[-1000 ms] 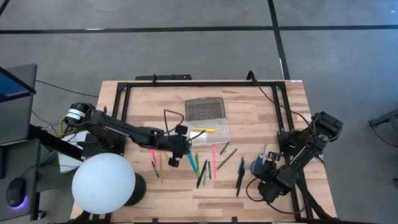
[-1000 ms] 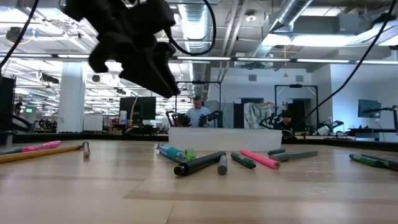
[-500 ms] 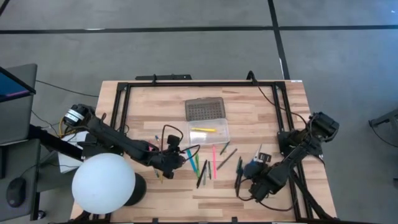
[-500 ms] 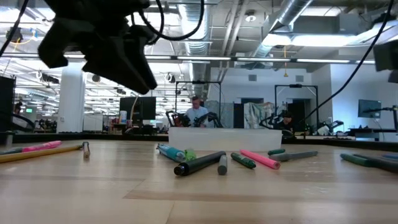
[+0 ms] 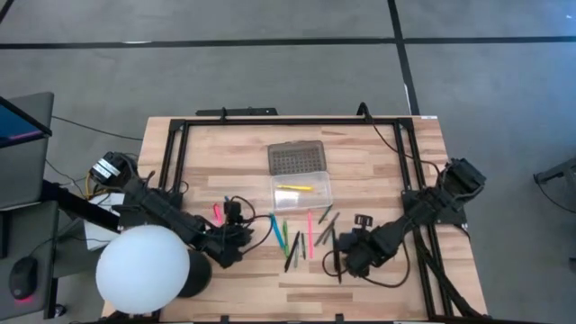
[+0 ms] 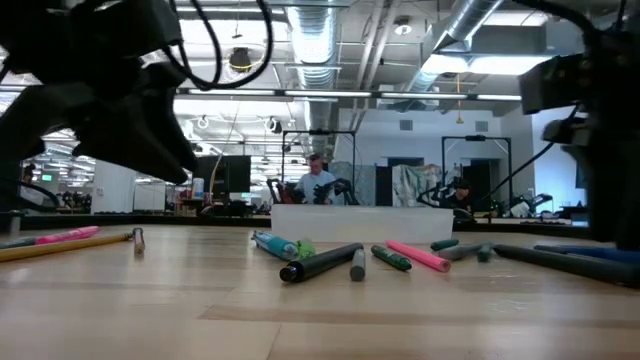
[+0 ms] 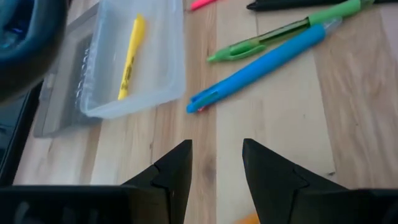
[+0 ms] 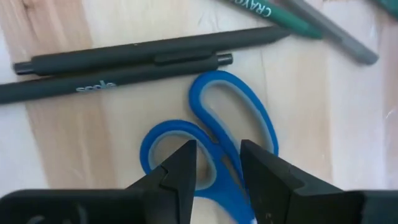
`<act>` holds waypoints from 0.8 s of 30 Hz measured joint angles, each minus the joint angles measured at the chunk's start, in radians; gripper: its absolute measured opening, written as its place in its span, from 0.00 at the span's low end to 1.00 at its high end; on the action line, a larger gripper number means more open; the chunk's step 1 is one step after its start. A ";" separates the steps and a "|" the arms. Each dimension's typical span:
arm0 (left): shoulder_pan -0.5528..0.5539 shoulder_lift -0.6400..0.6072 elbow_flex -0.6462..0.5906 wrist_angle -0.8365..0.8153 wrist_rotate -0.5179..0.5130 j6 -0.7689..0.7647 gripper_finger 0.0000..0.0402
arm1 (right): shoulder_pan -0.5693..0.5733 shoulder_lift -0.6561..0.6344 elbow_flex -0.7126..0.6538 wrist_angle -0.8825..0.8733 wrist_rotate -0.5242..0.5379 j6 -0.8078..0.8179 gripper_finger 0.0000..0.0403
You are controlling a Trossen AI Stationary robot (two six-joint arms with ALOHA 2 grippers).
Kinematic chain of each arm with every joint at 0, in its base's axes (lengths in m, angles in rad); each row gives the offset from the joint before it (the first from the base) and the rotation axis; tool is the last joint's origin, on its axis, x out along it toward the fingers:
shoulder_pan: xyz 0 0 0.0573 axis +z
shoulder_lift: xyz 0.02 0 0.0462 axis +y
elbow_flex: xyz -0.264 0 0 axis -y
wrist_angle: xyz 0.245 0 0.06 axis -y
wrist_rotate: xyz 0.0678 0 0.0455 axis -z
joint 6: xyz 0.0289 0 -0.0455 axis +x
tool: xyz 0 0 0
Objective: Pick & place school supplies into a supply box
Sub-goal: Put the blue scissor into the supply box
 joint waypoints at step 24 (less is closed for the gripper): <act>-0.086 0.000 -0.021 0.006 -0.168 -0.096 0.34 | -0.157 -0.005 -0.049 0.056 -0.138 -0.217 0.29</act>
